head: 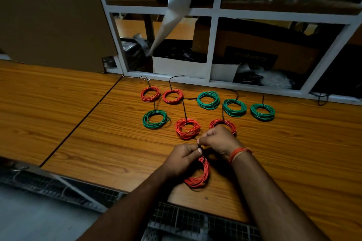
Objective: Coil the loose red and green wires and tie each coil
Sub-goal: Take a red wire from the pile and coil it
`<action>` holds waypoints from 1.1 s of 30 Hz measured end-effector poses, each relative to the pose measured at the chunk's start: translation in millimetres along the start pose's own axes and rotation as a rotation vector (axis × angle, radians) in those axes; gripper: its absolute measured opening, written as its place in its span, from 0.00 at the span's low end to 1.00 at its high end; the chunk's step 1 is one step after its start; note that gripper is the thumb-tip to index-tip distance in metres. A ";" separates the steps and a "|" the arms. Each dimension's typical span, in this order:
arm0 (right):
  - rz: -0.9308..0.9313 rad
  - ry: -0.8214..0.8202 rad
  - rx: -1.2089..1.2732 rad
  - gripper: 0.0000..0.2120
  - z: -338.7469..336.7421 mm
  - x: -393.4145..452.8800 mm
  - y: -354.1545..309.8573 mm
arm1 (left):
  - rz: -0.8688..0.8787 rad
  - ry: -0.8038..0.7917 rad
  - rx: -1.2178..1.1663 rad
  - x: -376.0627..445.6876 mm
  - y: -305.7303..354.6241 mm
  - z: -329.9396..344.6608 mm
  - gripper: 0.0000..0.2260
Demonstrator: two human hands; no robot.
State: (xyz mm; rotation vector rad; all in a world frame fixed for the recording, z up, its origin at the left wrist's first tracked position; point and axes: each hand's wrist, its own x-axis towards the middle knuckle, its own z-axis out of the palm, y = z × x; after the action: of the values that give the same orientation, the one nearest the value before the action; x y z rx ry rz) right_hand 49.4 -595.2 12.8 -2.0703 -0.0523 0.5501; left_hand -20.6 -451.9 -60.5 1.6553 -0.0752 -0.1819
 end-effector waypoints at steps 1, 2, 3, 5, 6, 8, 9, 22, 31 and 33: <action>0.009 -0.022 0.050 0.05 -0.2 0.6 0.8 | 0.004 -0.006 0.008 -0.2 0.2 0.3 0.11; 0.005 -0.025 0.090 0.06 0.1 0.7 0.8 | 0.000 -0.009 0.000 -0.2 -0.3 0.7 0.11; -0.017 0.004 0.118 0.07 1.3 2.3 1.1 | -0.008 -0.013 -0.015 -0.2 -0.7 0.9 0.11; -0.104 0.131 0.142 0.09 2.7 4.6 0.3 | -0.009 -0.016 -0.032 0.2 -2.6 2.0 0.12; -0.150 0.189 0.160 0.08 2.3 3.8 -2.3 | -0.013 -0.021 -0.060 -0.3 -3.3 3.2 0.12; -0.224 0.256 0.183 0.08 2.6 1.9 -5.5 | -0.045 -0.016 -0.186 -0.4 -3.4 3.9 0.12; -0.245 0.273 0.187 0.08 3.8 1.3 -5.1 | -0.046 -0.020 -0.241 0.0 -2.7 3.6 0.12; -0.244 0.417 0.130 0.07 -1.3 9.1 7.1 | 0.014 0.039 -0.364 0.9 -0.7 2.2 0.14; -0.479 0.523 0.159 0.07 5.8 -7.8 -9.1 | 0.058 0.083 -0.120 -0.6 -4.3 2.5 0.14; -0.525 0.570 0.087 0.06 8.0 -12.1 -13.0 | 0.056 0.103 -0.087 -3.1 -0.7 5.3 0.13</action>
State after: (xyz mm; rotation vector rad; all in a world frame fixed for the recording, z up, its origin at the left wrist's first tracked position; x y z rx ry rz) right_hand 37.6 -584.9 24.3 -1.9500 -0.2236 -0.3532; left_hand -24.5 -456.5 -61.5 1.5715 -0.0352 -0.0565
